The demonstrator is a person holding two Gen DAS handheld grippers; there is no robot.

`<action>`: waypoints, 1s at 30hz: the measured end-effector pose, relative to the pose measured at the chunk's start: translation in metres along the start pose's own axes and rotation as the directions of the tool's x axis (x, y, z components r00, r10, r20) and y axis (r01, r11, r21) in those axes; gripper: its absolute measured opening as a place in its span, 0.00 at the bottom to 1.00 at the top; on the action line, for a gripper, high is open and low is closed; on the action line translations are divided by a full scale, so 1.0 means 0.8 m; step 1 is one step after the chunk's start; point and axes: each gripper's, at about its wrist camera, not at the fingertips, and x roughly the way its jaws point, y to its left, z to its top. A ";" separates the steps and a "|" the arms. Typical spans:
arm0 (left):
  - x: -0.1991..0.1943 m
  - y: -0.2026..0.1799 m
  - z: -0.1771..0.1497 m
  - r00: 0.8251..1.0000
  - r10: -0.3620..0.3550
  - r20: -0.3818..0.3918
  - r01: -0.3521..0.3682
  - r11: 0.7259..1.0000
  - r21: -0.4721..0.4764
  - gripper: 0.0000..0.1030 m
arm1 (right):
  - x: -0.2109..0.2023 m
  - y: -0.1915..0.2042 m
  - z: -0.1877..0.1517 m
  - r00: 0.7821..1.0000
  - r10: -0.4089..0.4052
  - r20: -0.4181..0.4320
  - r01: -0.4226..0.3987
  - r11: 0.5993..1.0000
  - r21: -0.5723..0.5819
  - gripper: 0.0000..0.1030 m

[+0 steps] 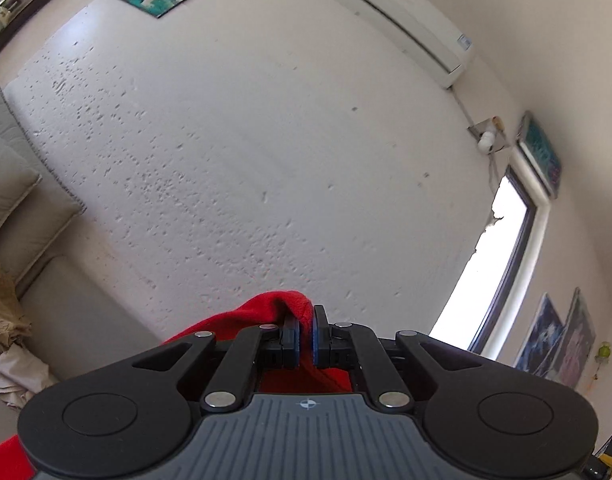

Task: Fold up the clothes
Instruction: 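Lift the red T-shirt with both grippers and shake it open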

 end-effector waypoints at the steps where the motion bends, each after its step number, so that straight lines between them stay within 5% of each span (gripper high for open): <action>1: 0.018 0.012 -0.006 0.999 0.039 -0.036 -0.039 0.999 0.000 0.04 | 0.024 -0.009 -0.009 0.999 -0.026 -0.046 0.027 1.000 0.006 0.03; 4: 0.095 0.044 -0.027 0.975 0.167 -0.146 -0.169 0.986 0.004 0.04 | 0.110 -0.039 -0.056 0.969 -0.120 -0.215 0.117 0.993 -0.030 0.03; 7: 0.168 0.074 -0.039 0.938 0.267 -0.222 -0.271 0.963 0.013 0.03 | 0.202 -0.069 -0.115 0.902 -0.258 -0.347 0.232 0.966 -0.115 0.03; 9: 0.189 0.069 -0.024 0.951 0.258 -0.174 -0.256 0.966 0.034 0.03 | 0.247 -0.082 -0.131 0.879 -0.314 -0.360 0.284 0.949 -0.134 0.03; 13: 0.180 0.024 0.020 0.990 0.142 0.009 -0.142 0.980 0.138 0.04 | 0.274 -0.063 -0.088 0.943 -0.245 -0.226 0.225 0.968 -0.112 0.03; 16: 0.166 0.021 0.017 0.992 0.121 0.033 -0.125 0.981 0.147 0.04 | 0.256 -0.037 -0.050 0.974 -0.184 -0.134 0.168 0.978 -0.125 0.03; 20: 0.143 0.061 -0.051 0.977 0.211 -0.045 -0.203 0.970 0.137 0.05 | 0.221 -0.056 -0.074 0.973 -0.167 -0.161 0.147 0.981 -0.127 0.03; 22: 0.132 0.094 -0.099 0.954 0.277 -0.117 -0.264 0.958 0.114 0.05 | 0.207 -0.080 -0.116 0.958 -0.194 -0.214 0.165 0.976 -0.144 0.03; 24: 0.115 0.136 -0.156 0.909 0.360 -0.209 -0.352 0.933 0.077 0.05 | 0.192 -0.115 -0.171 0.927 -0.236 -0.293 0.203 0.969 -0.138 0.03; 30: 0.050 0.218 -0.281 0.756 0.515 -0.404 -0.547 0.836 0.042 0.04 | 0.133 -0.218 -0.328 0.767 -0.368 -0.525 0.399 0.915 -0.059 0.03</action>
